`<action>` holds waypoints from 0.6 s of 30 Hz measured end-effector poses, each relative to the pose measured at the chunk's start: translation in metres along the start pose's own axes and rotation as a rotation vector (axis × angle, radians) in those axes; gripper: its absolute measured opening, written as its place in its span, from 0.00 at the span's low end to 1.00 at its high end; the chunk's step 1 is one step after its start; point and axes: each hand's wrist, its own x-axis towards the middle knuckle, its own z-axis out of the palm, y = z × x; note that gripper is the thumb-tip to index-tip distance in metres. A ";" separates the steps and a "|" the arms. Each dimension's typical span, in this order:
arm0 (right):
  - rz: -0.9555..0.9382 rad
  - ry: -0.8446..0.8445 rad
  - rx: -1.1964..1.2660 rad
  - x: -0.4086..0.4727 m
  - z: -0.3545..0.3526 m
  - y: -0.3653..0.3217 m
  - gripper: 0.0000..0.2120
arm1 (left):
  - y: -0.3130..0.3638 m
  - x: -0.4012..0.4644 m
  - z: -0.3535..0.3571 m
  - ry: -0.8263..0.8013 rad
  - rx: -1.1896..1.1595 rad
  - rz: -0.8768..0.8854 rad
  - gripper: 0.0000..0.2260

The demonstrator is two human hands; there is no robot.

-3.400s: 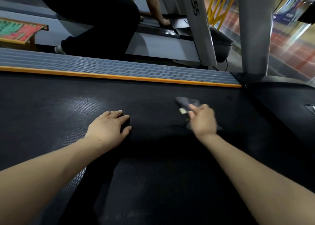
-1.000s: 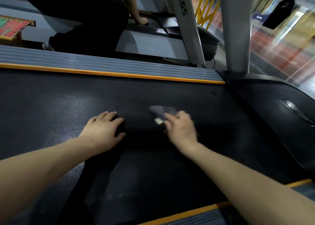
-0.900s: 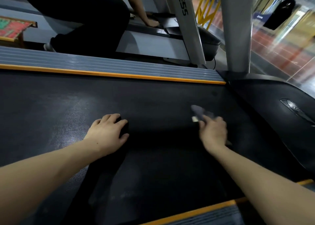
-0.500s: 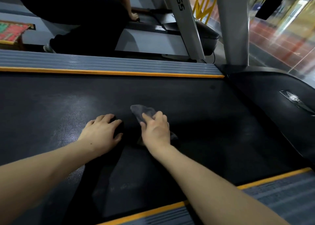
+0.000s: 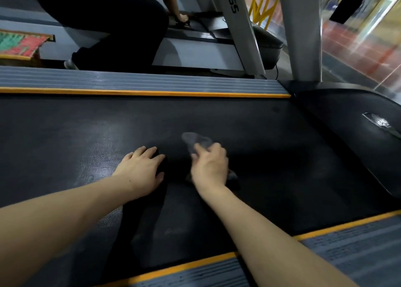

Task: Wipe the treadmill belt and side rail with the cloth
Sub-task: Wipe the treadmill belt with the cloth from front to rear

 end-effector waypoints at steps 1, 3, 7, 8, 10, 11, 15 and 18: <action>-0.097 -0.037 0.034 -0.004 0.001 -0.011 0.15 | 0.001 -0.003 -0.002 -0.014 0.030 0.021 0.26; -0.248 -0.074 0.090 -0.003 -0.004 -0.004 0.16 | 0.004 -0.010 -0.004 -0.054 0.049 0.036 0.26; -0.150 -0.006 -0.014 0.021 -0.023 0.078 0.15 | 0.009 -0.019 -0.004 -0.113 -0.011 0.013 0.28; -0.024 0.008 -0.053 0.027 -0.030 0.103 0.16 | 0.010 -0.020 -0.003 -0.109 -0.022 0.013 0.28; 0.209 0.014 -0.115 0.031 -0.046 0.139 0.17 | 0.012 -0.022 -0.002 -0.099 -0.054 0.001 0.28; 0.287 0.021 -0.139 0.030 -0.049 0.146 0.18 | 0.012 -0.023 -0.001 -0.094 -0.071 -0.006 0.28; 0.333 0.051 -0.089 0.012 -0.029 0.085 0.15 | 0.013 -0.021 0.001 -0.065 -0.122 -0.029 0.27; 0.023 0.041 0.020 -0.020 -0.005 0.002 0.15 | 0.011 -0.024 0.003 -0.026 -0.122 -0.048 0.27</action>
